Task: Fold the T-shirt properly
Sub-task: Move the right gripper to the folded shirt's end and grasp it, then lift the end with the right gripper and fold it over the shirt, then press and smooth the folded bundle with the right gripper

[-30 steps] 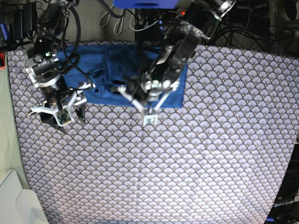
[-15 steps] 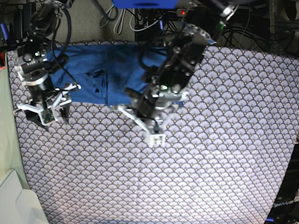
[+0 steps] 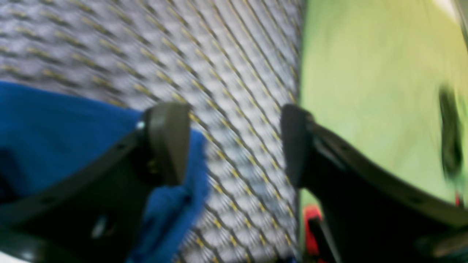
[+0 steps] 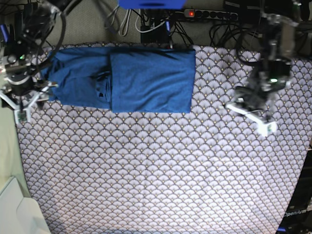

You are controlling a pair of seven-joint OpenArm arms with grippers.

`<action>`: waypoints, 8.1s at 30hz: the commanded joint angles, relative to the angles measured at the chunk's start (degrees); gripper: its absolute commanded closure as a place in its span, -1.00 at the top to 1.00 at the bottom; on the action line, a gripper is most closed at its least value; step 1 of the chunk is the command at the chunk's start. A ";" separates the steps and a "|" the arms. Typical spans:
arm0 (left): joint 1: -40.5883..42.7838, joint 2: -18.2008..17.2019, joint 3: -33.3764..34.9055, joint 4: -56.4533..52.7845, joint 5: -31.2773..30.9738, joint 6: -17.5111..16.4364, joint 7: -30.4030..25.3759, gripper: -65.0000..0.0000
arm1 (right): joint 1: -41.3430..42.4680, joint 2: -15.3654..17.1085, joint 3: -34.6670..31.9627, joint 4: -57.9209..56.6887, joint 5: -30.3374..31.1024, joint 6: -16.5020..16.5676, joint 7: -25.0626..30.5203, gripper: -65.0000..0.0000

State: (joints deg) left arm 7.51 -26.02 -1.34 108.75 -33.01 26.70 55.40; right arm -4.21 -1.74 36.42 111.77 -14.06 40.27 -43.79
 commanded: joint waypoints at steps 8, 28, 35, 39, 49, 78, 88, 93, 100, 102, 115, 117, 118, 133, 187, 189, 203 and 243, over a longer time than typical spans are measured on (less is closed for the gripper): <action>3.26 -4.62 -8.55 0.83 -6.68 -8.10 0.30 -0.25 | 6.19 -3.84 6.87 0.81 0.75 -0.27 -12.69 0.56; 5.11 -4.53 -9.86 0.75 -6.68 -9.42 0.21 0.68 | 6.27 -3.58 4.59 -2.27 12.35 -0.27 -33.09 0.56; 5.99 -3.21 -10.30 0.75 -6.68 -9.42 0.30 0.68 | 8.30 -0.77 4.76 -11.24 12.88 -0.27 -32.47 0.55; 5.99 -3.21 -10.13 0.75 -6.68 -9.42 0.30 0.68 | 9.44 0.37 4.85 -13.61 12.88 -0.27 -32.03 0.55; 5.99 -3.12 -10.30 0.75 -6.68 -9.34 0.30 0.68 | 9.44 1.25 4.94 -17.13 12.88 -0.27 -30.36 0.56; 6.78 -3.12 -10.39 0.75 -6.68 -9.34 0.21 0.68 | 8.21 -1.03 8.37 -18.10 12.97 -0.27 -30.72 0.55; 6.78 -3.12 -10.39 0.75 -6.68 -9.34 0.21 0.68 | 8.21 -1.82 9.60 -18.10 12.97 -0.27 -30.72 0.18; 6.87 -3.12 -10.39 0.75 -6.68 -9.34 0.21 0.68 | 8.12 -1.82 9.42 -18.10 12.97 -0.27 -30.72 -0.24; 6.87 -3.12 -10.39 0.75 -6.68 -9.34 0.21 0.68 | 6.01 -1.56 -0.42 -17.83 12.88 -0.27 -30.80 -1.00; 6.87 -3.12 -10.39 0.75 -6.68 -9.34 0.21 0.68 | 5.83 -1.56 -2.97 -17.66 12.88 -0.27 -30.80 -1.00; 8.10 -3.12 -19.80 1.36 -7.38 -9.42 0.30 0.68 | 6.19 -5.25 -4.29 -4.73 12.70 -0.27 -30.80 -1.00; 9.33 -3.39 -21.91 1.36 -7.38 -9.42 0.30 0.68 | 6.01 -6.31 -4.29 -3.15 12.61 -0.27 -30.80 -1.00; 9.59 -3.39 -22.96 1.36 -7.38 -9.42 0.30 0.68 | 5.92 -6.48 -4.20 -2.62 12.61 -0.27 -30.80 -1.00; 10.47 -3.65 -37.21 0.66 -6.68 -9.51 0.30 0.69 | 4.95 -7.26 -7.11 -2.18 20.09 -0.27 -33.53 -1.00; 7.39 -8.92 -40.46 -0.22 -6.59 -9.51 0.30 0.69 | -4.10 -7.26 -60.12 -12.82 20.53 -49.55 -1.53 -1.00; 7.39 -10.51 -41.16 -0.84 -6.59 -9.51 0.30 0.69 | -4.10 -7.26 -61.70 -14.14 20.61 -50.60 -0.65 -1.00; 7.66 -12.18 -41.25 -2.60 -6.68 -9.51 0.30 0.69 | -3.22 -7.26 -70.23 -15.28 20.61 -50.86 2.69 -1.00; 7.48 -12.18 -41.43 -2.16 -6.68 -9.51 4.87 0.68 | 0.73 -6.48 -83.06 -11.59 20.26 -50.34 6.82 -0.08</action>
State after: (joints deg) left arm 15.35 -36.67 -41.98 105.91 -39.70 16.86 61.08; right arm -4.08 -7.42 -46.39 99.15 5.98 -10.37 -38.04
